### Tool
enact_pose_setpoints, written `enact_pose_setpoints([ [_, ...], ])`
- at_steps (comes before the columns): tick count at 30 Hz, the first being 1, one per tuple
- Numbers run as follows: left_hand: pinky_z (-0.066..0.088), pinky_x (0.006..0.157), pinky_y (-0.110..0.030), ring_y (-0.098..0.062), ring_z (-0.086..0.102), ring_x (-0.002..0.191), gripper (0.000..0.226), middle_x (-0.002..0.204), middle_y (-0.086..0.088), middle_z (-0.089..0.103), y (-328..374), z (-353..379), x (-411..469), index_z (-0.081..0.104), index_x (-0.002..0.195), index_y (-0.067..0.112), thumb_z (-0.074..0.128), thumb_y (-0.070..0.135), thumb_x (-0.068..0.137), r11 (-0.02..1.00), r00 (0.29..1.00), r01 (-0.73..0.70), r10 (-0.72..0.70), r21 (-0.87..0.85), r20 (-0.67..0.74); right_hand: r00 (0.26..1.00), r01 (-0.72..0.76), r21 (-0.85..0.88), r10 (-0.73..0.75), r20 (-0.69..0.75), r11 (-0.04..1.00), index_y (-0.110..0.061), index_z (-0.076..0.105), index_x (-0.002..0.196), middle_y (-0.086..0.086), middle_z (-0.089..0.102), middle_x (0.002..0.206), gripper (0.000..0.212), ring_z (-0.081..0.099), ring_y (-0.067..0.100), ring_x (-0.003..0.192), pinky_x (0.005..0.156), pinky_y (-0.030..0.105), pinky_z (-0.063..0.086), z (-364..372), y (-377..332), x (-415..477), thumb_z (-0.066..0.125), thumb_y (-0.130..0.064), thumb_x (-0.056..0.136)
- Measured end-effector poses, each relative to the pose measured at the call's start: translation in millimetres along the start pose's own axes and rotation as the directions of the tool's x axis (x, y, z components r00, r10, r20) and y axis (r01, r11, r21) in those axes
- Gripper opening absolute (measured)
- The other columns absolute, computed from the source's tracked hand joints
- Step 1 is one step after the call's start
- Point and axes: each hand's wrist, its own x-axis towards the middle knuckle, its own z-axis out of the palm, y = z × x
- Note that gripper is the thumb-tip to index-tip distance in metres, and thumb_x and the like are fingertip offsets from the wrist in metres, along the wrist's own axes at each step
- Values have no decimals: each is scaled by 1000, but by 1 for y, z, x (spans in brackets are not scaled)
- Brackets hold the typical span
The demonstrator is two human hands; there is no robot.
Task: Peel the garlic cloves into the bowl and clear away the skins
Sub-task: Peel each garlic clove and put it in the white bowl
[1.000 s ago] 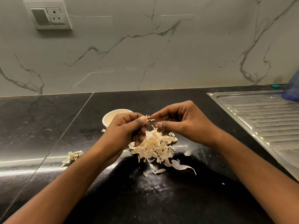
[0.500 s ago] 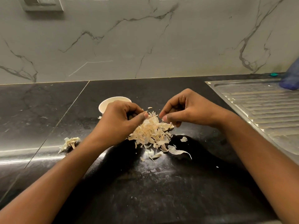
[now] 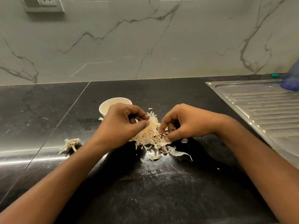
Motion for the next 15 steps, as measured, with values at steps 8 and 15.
enact_pose_setpoints([
  [8, 40, 52, -21, -6, 46, 50, 6, 57, 10, 61, 3, 1, -2, 82, 93, 15, 84, 11, 88, 999, 996, -50, 51, -17, 68, 1000, 3, -6, -3, 8, 1000, -22, 81, 93, -4, 77, 78, 2, 68, 18, 70, 70, 38, 56, -3, -2, -3, 82, -22, 93],
  [15, 43, 54, -29, -25, 52, 53, 15, 70, 6, 70, 4, 1, -4, 83, 101, 19, 81, 9, 91, 997, 987, -70, 74, -35, 145, 992, 47, -14, -49, -115, 999, -27, 82, 92, 7, 64, 64, 15, 55, 20, 58, 63, 41, 49, -10, 2, -6, 77, -13, 91],
])
